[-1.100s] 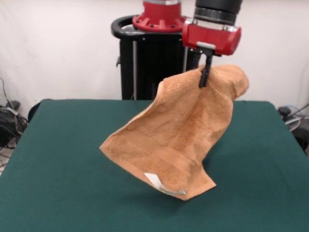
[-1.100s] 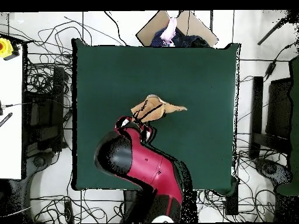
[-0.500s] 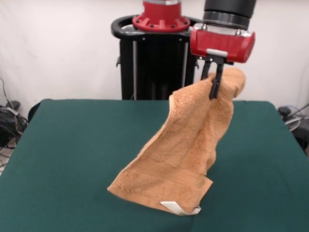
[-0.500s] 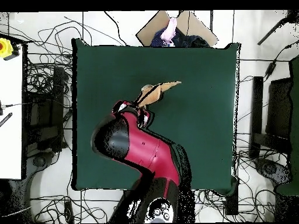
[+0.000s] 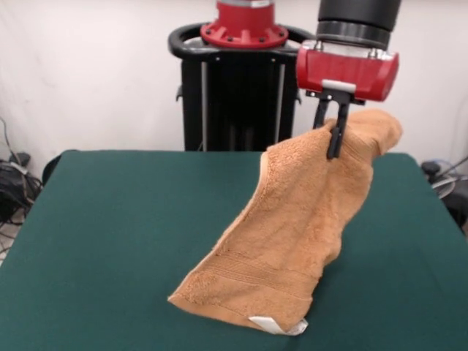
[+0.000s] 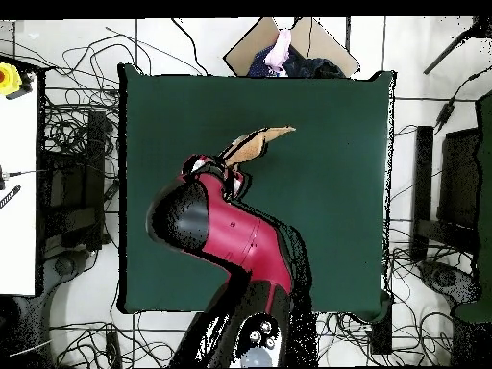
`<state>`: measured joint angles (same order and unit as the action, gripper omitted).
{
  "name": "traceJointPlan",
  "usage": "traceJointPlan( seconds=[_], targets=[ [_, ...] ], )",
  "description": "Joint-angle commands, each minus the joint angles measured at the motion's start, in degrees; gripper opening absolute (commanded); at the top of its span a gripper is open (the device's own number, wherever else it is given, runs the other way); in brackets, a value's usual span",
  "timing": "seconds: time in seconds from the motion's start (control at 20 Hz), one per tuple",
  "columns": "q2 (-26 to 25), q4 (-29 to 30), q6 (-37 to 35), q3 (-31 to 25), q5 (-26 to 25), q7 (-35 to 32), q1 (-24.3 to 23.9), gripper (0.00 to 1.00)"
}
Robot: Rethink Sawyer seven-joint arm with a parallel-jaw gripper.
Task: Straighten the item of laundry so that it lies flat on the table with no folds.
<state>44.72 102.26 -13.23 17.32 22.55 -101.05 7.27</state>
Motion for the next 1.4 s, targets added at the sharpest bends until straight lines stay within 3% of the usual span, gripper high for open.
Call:
traceJointPlan(
  seconds=[0.05,0.85,1.4],
  targets=[
    [-1.57,-2.2,-4.6,-7.37,3.91,-13.84,1.05,0.0],
    [0.32,-6.73,-14.15,-2.76,3.1,-15.12,5.0,0.0],
    [-0.98,-8.63,-12.57,-4.5,4.89,-15.57,4.61,0.0]
  ],
)
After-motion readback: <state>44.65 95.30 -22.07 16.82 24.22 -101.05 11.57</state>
